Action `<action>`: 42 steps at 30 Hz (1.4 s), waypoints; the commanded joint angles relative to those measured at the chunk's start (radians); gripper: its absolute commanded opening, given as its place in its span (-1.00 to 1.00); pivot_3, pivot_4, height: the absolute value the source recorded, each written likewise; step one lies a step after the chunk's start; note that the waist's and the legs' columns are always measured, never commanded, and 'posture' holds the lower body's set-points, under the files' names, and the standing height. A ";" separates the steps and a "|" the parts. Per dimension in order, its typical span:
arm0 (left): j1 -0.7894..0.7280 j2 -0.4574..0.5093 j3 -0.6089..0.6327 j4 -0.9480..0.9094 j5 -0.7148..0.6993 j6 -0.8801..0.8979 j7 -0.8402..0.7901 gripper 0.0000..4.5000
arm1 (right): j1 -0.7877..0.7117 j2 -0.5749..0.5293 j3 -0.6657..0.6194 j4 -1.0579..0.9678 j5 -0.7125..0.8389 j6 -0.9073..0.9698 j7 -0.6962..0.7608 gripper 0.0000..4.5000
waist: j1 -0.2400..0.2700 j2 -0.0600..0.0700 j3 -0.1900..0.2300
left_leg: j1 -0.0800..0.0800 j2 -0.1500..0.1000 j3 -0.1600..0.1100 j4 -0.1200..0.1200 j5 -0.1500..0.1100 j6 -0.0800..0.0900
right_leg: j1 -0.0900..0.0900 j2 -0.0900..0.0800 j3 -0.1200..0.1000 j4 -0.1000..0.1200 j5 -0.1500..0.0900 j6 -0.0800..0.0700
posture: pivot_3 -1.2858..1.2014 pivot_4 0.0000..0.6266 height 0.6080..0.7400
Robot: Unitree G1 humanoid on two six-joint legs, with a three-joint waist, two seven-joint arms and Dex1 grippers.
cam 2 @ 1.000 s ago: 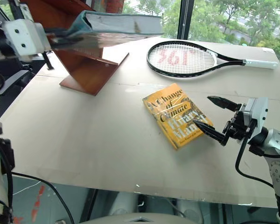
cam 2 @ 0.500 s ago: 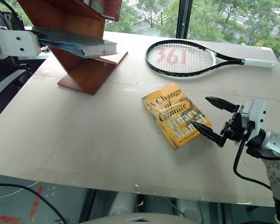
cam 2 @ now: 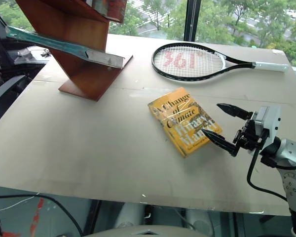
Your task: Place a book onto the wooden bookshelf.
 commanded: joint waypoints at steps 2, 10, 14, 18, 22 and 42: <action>0.292 -0.278 0.117 -0.564 -0.214 0.270 0.464 -0.02 | -0.030 -0.018 -0.016 0.002 0.006 -0.014 0.004 1.00 | 0.011 0.005 -0.002 | 0.001 0.000 0.000 0.000 -0.001 0.002 | 0.001 -0.001 -0.001 0.000 0.000 0.000 | 0.03 -0.52 0.99; 0.286 -0.813 -0.158 -0.521 0.277 -0.188 0.953 -0.99 | 0.061 -0.020 -0.092 -0.109 0.054 0.003 -0.045 1.00 | 0.043 0.004 -0.004 | 0.004 -0.006 0.001 0.003 -0.001 0.002 | 0.006 0.004 -0.001 0.000 0.001 -0.001 | 0.03 -0.52 0.99; 0.153 -0.931 -0.172 -0.295 0.442 -0.374 1.171 -0.99 | 0.104 -0.017 -0.118 -0.162 0.074 0.010 -0.082 1.00 | 0.042 0.003 -0.005 | 0.004 -0.007 -0.001 0.004 -0.001 0.002 | 0.007 0.004 -0.001 0.000 0.001 -0.001 | 0.03 -0.52 0.99; 0.070 -0.932 -0.133 -0.111 0.537 -0.489 1.336 -0.99 | 0.118 -0.022 -0.123 -0.181 0.076 0.014 -0.101 1.00 | 0.029 0.004 -0.005 | 0.004 -0.007 -0.002 0.004 -0.001 0.002 | 0.007 0.004 0.001 -0.001 0.001 0.000 | 0.03 -0.52 0.99; 0.019 -0.909 -0.080 -0.015 0.520 -0.521 1.415 -0.99 | 0.128 -0.026 -0.125 -0.190 0.075 0.015 -0.108 1.00 | 0.030 0.004 -0.005 | 0.005 -0.007 -0.002 0.003 -0.001 0.002 | 0.007 0.004 0.001 -0.001 0.001 0.000 | 0.03 -0.52 0.99; 0.491 -0.591 -0.156 -0.485 -0.041 0.083 0.682 -0.66 | 0.337 -0.049 -0.199 -0.098 -0.031 -0.026 -0.025 1.00 | 0.014 0.004 -0.005 | 0.009 -0.002 0.000 0.000 -0.001 0.002 | 0.008 0.003 0.002 0.000 0.001 0.000 | 0.03 -0.52 0.99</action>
